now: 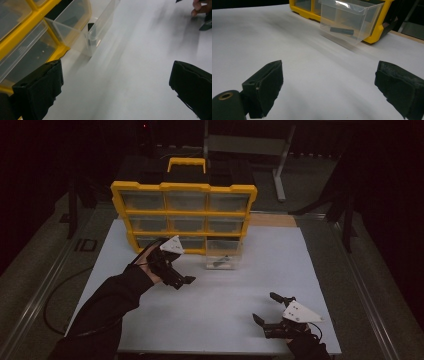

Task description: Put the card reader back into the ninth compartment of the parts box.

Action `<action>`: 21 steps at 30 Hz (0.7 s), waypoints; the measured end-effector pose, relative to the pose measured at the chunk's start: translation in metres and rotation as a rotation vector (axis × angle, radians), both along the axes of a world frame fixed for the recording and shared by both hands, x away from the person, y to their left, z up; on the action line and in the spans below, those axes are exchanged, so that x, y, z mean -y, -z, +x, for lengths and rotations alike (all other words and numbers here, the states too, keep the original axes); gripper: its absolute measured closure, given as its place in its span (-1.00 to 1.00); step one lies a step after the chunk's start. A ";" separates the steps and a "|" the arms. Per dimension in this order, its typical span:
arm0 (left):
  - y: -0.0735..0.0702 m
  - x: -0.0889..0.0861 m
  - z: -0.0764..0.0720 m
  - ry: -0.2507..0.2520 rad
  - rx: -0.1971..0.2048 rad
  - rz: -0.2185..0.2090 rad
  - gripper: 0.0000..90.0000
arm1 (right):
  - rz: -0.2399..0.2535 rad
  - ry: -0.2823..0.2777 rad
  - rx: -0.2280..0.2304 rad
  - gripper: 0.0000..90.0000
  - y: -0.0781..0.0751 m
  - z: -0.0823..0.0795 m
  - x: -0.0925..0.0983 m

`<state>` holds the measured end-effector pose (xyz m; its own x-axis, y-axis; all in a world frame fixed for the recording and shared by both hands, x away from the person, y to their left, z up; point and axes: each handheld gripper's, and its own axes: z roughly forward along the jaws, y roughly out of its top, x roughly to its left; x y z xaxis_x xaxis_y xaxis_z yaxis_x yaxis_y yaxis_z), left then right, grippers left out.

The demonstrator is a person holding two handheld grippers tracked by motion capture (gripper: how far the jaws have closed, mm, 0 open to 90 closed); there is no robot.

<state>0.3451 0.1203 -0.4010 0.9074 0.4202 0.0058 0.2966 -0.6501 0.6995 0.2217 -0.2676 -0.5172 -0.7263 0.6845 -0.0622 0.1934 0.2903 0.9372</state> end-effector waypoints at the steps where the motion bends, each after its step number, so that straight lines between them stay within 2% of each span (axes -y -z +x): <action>1: 0.001 -0.004 -0.004 -0.002 -0.001 -0.006 -0.99 | -0.009 -0.005 0.006 -0.82 0.000 0.001 0.001; 13: 0.012 -0.023 -0.019 -0.013 0.005 -0.031 -0.99 | -0.011 0.004 0.003 -0.82 0.000 0.001 0.001; 21: 0.027 -0.038 -0.034 -0.022 0.002 -0.064 -0.99 | -0.014 -0.003 0.009 -0.82 0.000 0.001 0.001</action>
